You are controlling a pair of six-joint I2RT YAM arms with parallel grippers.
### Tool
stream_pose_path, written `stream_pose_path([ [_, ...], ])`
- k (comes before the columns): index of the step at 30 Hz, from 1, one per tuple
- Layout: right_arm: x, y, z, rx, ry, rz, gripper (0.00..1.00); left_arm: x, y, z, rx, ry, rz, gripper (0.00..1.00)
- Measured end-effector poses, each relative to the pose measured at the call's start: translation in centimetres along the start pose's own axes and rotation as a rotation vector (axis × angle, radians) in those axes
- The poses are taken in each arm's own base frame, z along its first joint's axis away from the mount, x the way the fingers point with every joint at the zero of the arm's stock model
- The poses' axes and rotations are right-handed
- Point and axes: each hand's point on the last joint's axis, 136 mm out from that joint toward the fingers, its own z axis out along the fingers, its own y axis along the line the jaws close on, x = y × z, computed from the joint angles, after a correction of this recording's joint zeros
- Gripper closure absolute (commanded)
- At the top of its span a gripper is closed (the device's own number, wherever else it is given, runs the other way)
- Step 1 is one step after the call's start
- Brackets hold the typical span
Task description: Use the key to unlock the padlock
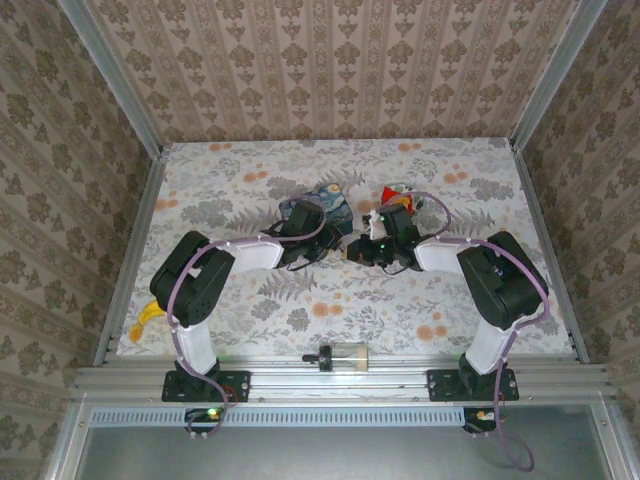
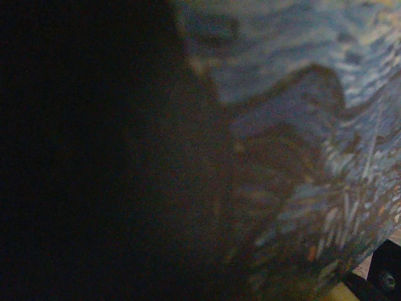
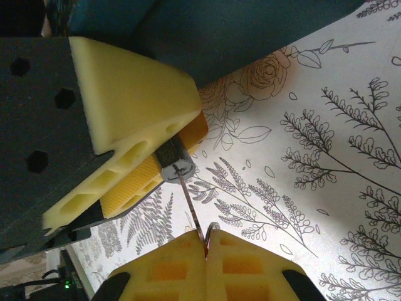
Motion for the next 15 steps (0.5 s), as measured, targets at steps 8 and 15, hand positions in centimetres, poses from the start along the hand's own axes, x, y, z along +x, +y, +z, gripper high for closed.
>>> stream_pose_path([
  [8, -0.62, 0.1, 0.44, -0.083, 0.024, 0.052, 1.0, -0.07, 0.04, 0.11, -0.012, 0.001, 0.002, 1.0],
  [15, -0.88, 0.05, 0.31, -0.113, 0.056, 0.081, 1.0, -0.14, 0.01, 0.19, -0.016, 0.001, 0.0, 1.0],
])
